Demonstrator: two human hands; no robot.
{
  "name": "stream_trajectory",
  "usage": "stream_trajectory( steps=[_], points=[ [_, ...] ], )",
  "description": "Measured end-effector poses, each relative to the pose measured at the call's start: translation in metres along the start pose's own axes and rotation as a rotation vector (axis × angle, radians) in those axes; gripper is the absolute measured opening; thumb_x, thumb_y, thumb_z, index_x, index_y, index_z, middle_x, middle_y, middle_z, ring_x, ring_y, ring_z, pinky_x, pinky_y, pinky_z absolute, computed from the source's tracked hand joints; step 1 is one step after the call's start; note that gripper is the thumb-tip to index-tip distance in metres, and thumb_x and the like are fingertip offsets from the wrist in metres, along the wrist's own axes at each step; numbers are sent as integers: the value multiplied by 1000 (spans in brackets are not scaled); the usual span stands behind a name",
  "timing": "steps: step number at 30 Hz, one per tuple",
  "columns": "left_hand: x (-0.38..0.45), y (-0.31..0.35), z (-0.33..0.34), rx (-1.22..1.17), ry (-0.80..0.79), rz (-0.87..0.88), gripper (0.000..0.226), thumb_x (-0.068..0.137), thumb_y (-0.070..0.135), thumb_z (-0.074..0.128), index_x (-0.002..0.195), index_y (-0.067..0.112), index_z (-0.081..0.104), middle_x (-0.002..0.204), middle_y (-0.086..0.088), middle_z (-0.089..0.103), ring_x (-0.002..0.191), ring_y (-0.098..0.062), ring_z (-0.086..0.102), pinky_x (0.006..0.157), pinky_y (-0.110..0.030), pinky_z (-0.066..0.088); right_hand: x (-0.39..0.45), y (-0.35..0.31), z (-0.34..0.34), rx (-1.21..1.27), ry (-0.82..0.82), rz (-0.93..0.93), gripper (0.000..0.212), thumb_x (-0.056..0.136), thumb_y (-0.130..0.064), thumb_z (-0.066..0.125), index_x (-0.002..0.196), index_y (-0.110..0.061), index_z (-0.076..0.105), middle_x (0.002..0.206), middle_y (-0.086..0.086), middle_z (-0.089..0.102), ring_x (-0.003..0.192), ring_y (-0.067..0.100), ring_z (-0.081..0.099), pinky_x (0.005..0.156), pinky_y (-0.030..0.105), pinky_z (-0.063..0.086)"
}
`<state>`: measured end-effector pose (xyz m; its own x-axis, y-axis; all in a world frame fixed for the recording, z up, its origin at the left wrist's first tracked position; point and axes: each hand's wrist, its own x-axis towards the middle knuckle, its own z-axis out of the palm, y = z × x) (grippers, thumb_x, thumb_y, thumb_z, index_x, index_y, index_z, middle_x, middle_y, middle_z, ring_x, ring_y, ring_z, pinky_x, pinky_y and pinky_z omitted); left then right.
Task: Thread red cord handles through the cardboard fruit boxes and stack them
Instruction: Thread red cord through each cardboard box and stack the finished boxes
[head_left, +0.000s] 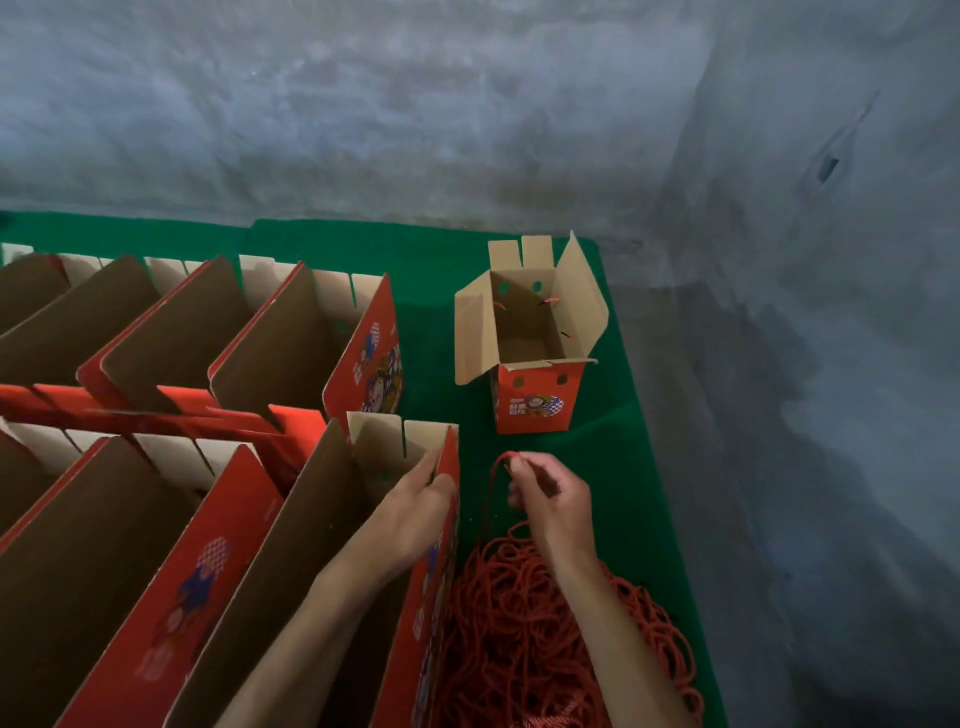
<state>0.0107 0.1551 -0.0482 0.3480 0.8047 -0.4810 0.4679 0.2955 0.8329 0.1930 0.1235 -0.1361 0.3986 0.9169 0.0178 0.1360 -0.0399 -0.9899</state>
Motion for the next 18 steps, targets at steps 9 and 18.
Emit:
stream_trajectory(
  steps=[9, 18],
  points=[
    [1, -4, -5, -15, -21, -240, 61, 102, 50, 34, 147, 10, 43, 126, -14, 65, 106, -30, 66, 101, -45, 50, -24, -16, -9, -2, -130, 194, 19, 107, -38, 55, 108, -29, 71, 64, -4, 54, 57, 18, 42, 55, 35, 37],
    [3, -13, -4, -2, 26, -214, 62, 98, 53, 38, 140, 10, 51, 119, -13, 68, 102, -30, 68, 99, -45, 51, -44, 23, -11, 729, -164, 663, 42, 100, 13, 35, 133, 6, 60, 116, 23, 74, 109, 35, 73, 84, 38, 63]
  ],
)
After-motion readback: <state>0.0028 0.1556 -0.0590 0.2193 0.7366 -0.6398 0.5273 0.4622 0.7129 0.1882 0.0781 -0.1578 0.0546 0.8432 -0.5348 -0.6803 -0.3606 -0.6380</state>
